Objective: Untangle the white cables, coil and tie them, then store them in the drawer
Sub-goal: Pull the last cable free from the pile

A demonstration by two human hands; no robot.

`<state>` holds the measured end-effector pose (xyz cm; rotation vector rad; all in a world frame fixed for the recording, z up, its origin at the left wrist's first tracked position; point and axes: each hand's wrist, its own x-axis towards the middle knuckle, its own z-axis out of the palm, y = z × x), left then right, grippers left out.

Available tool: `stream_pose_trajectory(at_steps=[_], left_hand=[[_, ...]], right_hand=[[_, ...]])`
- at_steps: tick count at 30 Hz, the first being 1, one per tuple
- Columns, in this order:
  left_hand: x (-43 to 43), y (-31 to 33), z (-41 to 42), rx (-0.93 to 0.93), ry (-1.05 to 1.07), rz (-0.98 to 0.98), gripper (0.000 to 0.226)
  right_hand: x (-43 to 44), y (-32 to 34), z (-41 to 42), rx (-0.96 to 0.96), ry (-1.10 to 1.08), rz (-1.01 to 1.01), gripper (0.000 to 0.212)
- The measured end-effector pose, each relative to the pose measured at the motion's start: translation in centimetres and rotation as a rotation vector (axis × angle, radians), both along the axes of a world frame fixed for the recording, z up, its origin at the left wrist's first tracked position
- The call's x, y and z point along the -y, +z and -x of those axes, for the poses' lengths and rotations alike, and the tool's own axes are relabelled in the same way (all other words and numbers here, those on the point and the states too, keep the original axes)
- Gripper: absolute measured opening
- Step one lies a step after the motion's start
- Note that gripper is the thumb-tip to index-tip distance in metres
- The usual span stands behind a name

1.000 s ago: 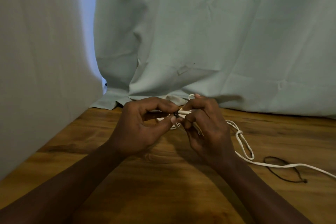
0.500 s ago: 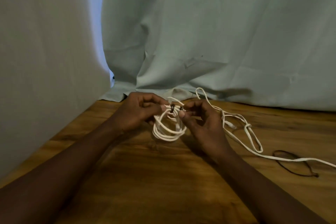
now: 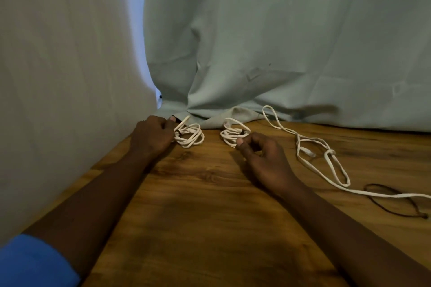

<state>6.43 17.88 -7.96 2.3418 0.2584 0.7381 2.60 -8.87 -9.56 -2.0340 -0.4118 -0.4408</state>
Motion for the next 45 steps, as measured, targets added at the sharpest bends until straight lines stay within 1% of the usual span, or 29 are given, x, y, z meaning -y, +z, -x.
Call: stream_pose_trajectory(at_steps=[3, 6, 7, 9, 11, 14, 16, 18, 20, 22, 24, 25, 26, 27, 29, 30, 32, 35, 36, 37, 39, 41, 43, 45], left_hand=[[0.3, -0.1, 0.2, 0.033, 0.021, -0.037, 0.055], [1.2, 0.7, 1.1, 0.175, 0.073, -0.169, 0.041], [1.9, 1.0, 1.5, 0.243, 0.047, -0.212, 0.037], [4.2, 1.3, 2.6, 0.385, -0.095, -0.271, 0.035], [7.2, 1.1, 4.3, 0.468, -0.296, -0.305, 0.036], [11.3, -0.2, 5.8, 0.501, -0.587, -0.422, 0.032], [13.3, -0.8, 5.9, 0.483, -0.735, -0.520, 0.031], [15.1, -0.9, 5.6, 0.448, -0.822, -0.558, 0.028], [17.5, -0.6, 4.9, 0.339, -0.822, -0.481, 0.029], [20.4, -0.2, 3.8, 0.171, -0.725, -0.324, 0.033], [23.1, 0.1, 2.1, -0.007, -0.592, -0.175, 0.040], [24.3, 0.2, 1.4, -0.084, -0.540, -0.142, 0.044], [25.3, 0.4, 0.8, -0.142, -0.502, -0.156, 0.046], [26.0, 0.5, 0.3, -0.184, -0.473, -0.196, 0.045], [26.9, 0.8, -0.4, -0.237, -0.451, -0.226, 0.032], [27.0, 0.9, -0.8, -0.246, -0.459, -0.189, 0.026], [26.8, 0.9, -1.1, -0.195, -0.479, -0.044, 0.018], [24.7, 1.9, -1.4, 0.016, -0.432, 0.227, 0.015], [23.5, 2.5, -1.8, 0.079, -0.411, 0.309, 0.014], [22.3, 3.1, -2.3, 0.129, -0.388, 0.381, 0.013], [19.9, 3.9, -3.3, 0.178, -0.364, 0.524, 0.012], [18.4, 3.6, -3.8, 0.145, -0.389, 0.713, 0.013], [17.8, 3.0, -3.9, 0.070, -0.420, 0.910, 0.018], [17.4, 2.9, -3.7, 0.047, -0.414, 1.030, 0.021]], right_hand=[[0.1, 0.4, 0.3, 0.026, -0.017, -0.004, 0.017], [0.4, 0.9, 0.7, 0.081, -0.101, 0.054, 0.016], [0.8, 1.2, 0.8, 0.115, -0.157, 0.102, 0.017], [2.2, 2.1, 1.2, 0.193, -0.302, 0.243, 0.016], [4.2, 3.2, 1.7, 0.221, -0.469, 0.397, 0.013], [7.1, 3.8, 2.2, 0.107, -0.606, 0.583, 0.025], [8.8, 3.7, 2.5, 0.015, -0.627, 0.636, 0.032], [10.4, 3.3, 2.7, -0.050, -0.621, 0.653, 0.036], [11.9, 2.5, 2.9, -0.084, -0.568, 0.582, 0.037], [13.0, 1.1, 3.0, -0.085, -0.520, 0.408, 0.038], [13.7, -0.1, 2.5, -0.060, -0.541, 0.101, 0.031], [13.9, -0.4, 2.3, -0.072, -0.547, -0.054, 0.032], [14.1, -0.5, 2.0, -0.075, -0.540, -0.176, 0.034], [14.3, -0.5, 1.9, -0.068, -0.528, -0.247, 0.035], [14.7, -0.8, 1.3, -0.064, -0.496, -0.283, 0.033], [14.8, -1.0, 1.0, -0.058, -0.499, -0.255, 0.031], [14.9, -1.5, 0.5, -0.010, -0.548, -0.125, 0.026], [14.8, -1.1, 0.5, 0.042, -0.590, 0.112, 0.010], [14.9, -0.9, 0.6, 0.035, -0.606, 0.210, 0.013], [14.9, -0.6, 0.9, 0.013, -0.624, 0.306, 0.021], [15.0, 0.0, 1.6, 0.007, -0.602, 0.413, 0.037], [15.0, 0.4, 2.1, 0.056, -0.483, 0.474, 0.052], [14.6, 0.6, 2.4, 0.124, -0.347, 0.545, 0.053], [13.9, 0.6, 2.6, 0.206, -0.281, 0.681, 0.052]])
